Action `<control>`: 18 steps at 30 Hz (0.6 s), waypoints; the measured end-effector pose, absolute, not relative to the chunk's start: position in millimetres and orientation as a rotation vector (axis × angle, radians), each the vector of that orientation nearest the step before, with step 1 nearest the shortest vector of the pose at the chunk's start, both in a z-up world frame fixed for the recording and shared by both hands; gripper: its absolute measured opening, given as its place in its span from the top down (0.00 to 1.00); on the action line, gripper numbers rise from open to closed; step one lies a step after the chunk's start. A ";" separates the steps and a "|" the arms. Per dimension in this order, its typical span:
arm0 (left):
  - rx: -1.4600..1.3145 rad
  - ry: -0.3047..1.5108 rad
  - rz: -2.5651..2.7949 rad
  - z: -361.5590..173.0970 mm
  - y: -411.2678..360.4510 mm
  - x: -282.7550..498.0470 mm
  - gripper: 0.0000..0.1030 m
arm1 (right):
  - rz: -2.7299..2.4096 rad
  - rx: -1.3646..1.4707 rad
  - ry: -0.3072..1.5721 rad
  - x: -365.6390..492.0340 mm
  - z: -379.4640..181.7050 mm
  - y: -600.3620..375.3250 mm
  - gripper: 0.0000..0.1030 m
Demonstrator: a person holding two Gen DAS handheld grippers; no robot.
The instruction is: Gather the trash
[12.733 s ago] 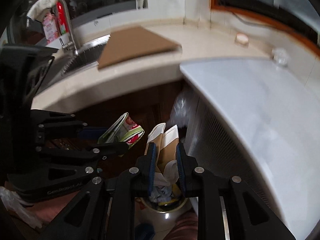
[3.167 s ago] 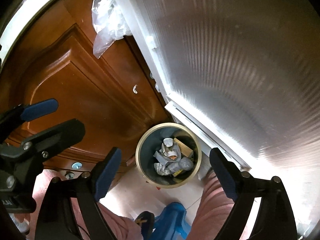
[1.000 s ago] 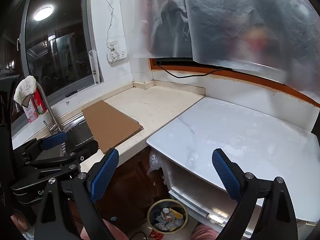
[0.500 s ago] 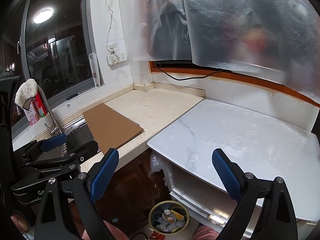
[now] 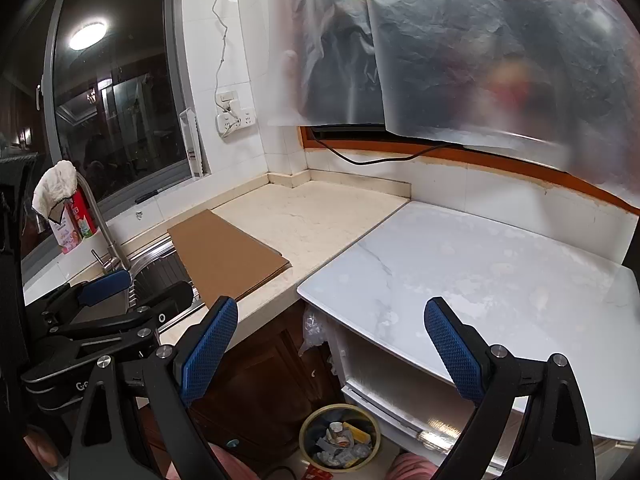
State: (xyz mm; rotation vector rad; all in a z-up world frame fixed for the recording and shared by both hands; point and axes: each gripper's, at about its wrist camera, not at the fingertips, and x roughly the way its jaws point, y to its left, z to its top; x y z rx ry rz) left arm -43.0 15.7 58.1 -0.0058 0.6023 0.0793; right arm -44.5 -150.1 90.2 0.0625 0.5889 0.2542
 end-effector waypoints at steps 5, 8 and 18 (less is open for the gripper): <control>-0.013 0.609 0.094 56.7 13.5 -42.9 0.20 | 0.254 0.064 0.591 -44.6 90.3 -149.9 0.07; -0.019 0.611 0.098 56.5 14.0 -42.0 0.20 | 0.255 0.063 0.588 -44.4 90.7 -150.6 0.07; -0.018 0.614 0.111 53.7 12.6 -42.2 0.20 | 0.251 0.062 0.588 -45.6 89.8 -148.4 0.07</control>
